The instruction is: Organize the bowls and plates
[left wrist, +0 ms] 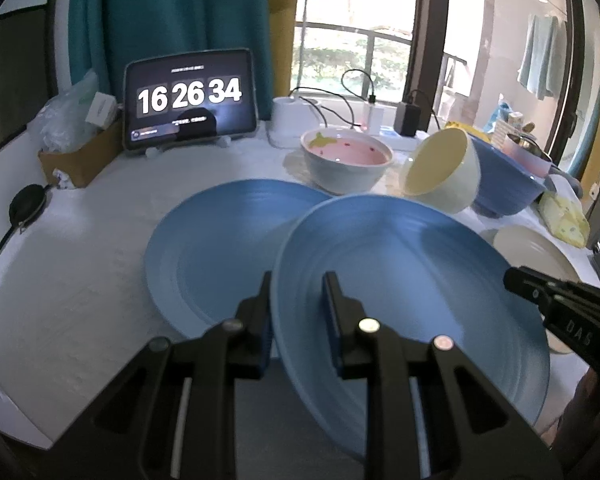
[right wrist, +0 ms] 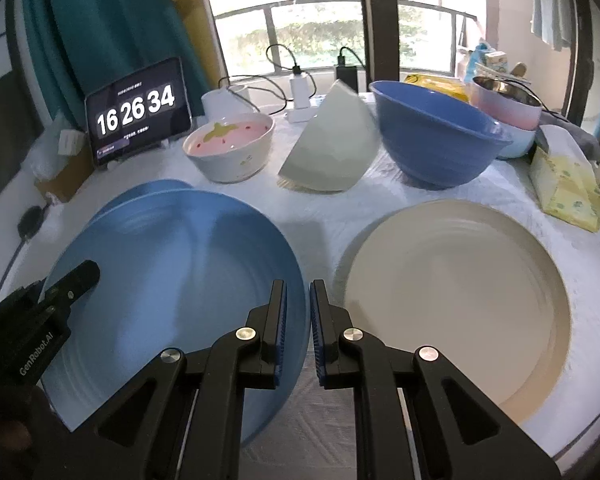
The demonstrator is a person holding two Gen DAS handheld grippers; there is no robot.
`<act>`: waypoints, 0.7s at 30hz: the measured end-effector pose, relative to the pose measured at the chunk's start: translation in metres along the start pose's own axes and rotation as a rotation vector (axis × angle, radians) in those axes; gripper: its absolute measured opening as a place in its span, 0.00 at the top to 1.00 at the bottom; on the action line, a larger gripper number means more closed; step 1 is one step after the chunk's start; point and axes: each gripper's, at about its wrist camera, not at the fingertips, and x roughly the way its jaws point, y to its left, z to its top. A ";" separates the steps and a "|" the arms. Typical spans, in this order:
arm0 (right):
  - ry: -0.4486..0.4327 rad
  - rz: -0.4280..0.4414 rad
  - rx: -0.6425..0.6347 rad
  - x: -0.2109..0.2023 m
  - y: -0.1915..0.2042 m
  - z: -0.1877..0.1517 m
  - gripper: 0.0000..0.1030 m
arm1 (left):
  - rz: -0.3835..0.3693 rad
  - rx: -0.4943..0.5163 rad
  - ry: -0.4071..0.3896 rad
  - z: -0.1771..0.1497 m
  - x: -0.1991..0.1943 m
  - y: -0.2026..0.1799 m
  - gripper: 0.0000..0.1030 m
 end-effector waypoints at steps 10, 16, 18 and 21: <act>-0.026 0.005 0.057 -0.013 -0.030 0.000 0.87 | -0.017 0.044 0.014 0.003 0.000 -0.029 0.78; -0.037 0.001 0.093 -0.019 -0.051 -0.004 0.87 | -0.025 0.079 0.016 0.004 -0.001 -0.049 0.78; -0.040 -0.001 0.104 -0.021 -0.057 -0.005 0.87 | -0.031 0.089 0.020 0.004 0.000 -0.057 0.78; -0.045 -0.004 0.119 -0.023 -0.068 -0.007 0.87 | -0.038 0.106 0.026 0.004 0.000 -0.068 0.77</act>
